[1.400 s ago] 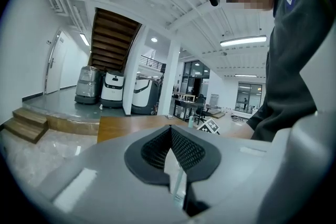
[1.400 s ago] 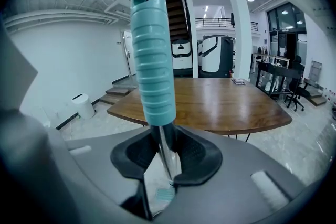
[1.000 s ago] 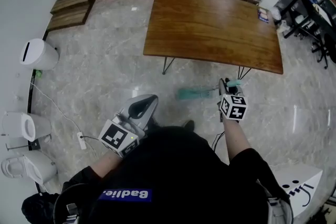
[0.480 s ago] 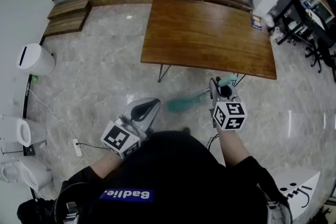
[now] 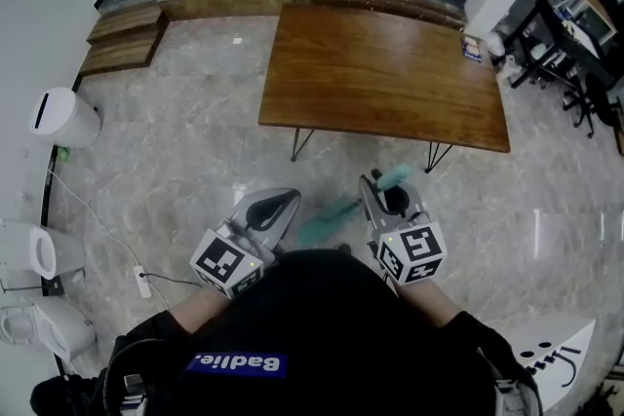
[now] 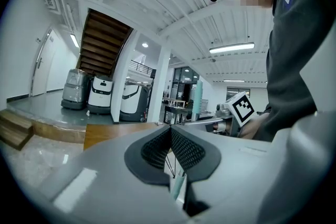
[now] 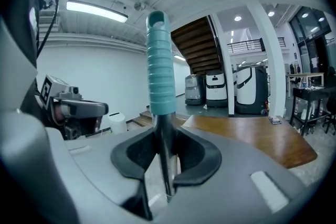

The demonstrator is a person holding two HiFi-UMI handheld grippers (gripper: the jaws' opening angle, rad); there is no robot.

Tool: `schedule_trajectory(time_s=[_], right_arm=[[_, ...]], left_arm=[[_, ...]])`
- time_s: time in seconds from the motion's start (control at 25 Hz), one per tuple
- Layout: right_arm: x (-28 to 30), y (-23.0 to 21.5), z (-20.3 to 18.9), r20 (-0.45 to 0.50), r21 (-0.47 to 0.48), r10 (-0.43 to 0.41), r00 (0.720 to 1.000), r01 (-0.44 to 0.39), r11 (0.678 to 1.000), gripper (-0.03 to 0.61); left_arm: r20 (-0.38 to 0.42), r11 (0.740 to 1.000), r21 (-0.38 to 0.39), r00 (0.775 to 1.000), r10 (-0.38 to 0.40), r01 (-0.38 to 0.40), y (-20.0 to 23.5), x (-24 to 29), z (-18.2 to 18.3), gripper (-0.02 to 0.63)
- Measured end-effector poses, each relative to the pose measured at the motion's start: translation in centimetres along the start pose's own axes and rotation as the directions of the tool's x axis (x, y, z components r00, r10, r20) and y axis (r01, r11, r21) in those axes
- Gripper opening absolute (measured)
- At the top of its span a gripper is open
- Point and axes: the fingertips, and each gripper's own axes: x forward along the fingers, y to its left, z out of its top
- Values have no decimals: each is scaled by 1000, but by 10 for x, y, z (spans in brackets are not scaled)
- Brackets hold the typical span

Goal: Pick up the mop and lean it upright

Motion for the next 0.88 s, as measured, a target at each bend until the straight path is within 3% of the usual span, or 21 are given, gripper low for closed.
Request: schedule_trajectory(time_s=[0.4,0.76,0.88], right_arm=[[-11,38,-1,7,-19,112,994,-112,994,92],[-9,42,1,1,-51,135,991,-134,990,92],[-10,42,0,1,-57,132,991,-132,990,94]], left_arm=[[0,1000,26,1000,5,-5,-3,4,-2,20],[-6,998,61,1000,12,-12,-6,7,-3,18],[3,999,37,1000,6,-6,-10,7,-1,18]])
